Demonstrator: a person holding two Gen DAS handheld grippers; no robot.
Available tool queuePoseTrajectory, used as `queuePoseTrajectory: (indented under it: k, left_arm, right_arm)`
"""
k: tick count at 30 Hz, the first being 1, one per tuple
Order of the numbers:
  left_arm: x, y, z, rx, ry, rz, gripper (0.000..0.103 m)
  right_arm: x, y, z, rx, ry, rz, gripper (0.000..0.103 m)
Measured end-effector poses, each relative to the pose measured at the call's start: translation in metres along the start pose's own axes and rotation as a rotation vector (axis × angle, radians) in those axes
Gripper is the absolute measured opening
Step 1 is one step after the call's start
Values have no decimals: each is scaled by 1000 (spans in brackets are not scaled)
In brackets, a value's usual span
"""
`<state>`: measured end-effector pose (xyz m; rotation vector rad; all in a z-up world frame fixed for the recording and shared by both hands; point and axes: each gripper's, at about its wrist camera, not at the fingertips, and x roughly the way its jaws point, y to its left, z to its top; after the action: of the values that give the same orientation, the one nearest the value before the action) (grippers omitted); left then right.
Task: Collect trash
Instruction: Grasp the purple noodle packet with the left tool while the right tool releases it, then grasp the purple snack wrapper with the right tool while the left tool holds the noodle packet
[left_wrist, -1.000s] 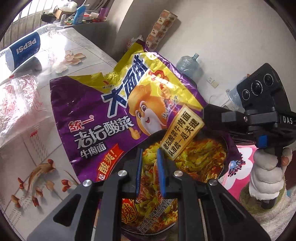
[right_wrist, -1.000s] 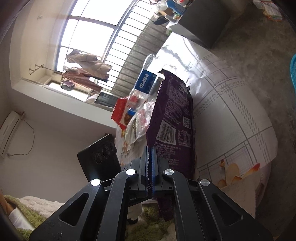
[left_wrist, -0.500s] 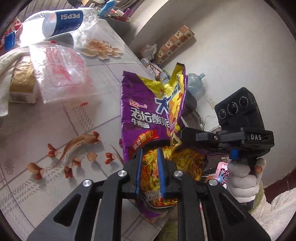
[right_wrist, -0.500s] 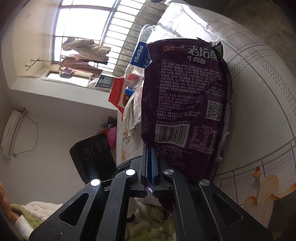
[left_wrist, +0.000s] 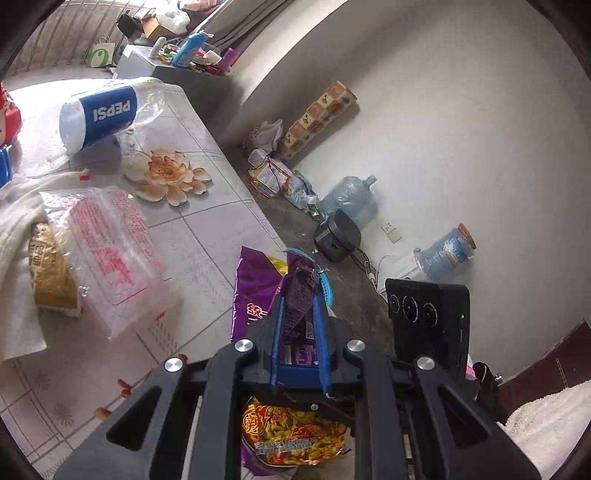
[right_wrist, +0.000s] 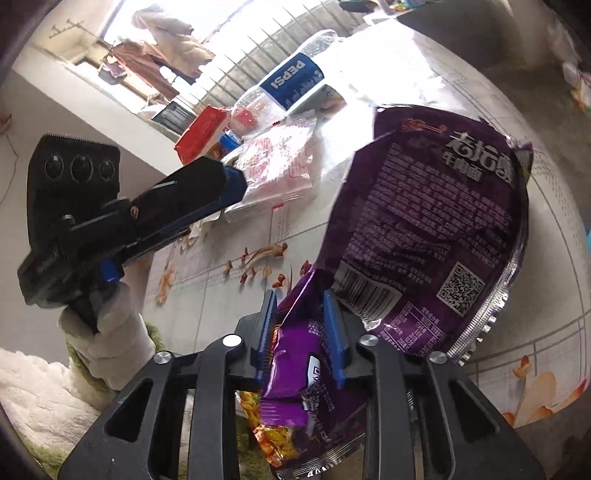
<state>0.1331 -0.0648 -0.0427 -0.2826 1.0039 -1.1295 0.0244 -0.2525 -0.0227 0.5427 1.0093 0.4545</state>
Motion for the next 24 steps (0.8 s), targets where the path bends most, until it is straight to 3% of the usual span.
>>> queuePoseTrajectory:
  k: [4,8,10,14,17,19,22,24]
  left_arm:
    - [18,-6,5,26,75,-53,15]
    - [41,-1,3,31,161,-16,15]
    - [53,8,1,15,205,28,15]
    - [66,24,-4,-37,248,53,15]
    - [66,20,-7,-13,244,65,15]
    - [70,18,-6,-1,243,72,15]
    - [73,17,-7,-1,235,70,15]
    - [73,17,-9,-2,226,67,15]
  right_arm:
    - [4,31,-16,-259,-22,-144,51]
    - [20,62,-40,-555,-8,-295,70]
    - [24,73,-52,-668,-19,-331,74]
    - [18,81,-65,-744,-22,-335,75]
    - [-1,84,-72,-754,-50,-318,75]
    - [-19,81,-71,-702,-73,-260,75]
    - [-57,59,-59,-518,-120,-118,75]
    - [-76,34,-45,-323,-169,-14,75]
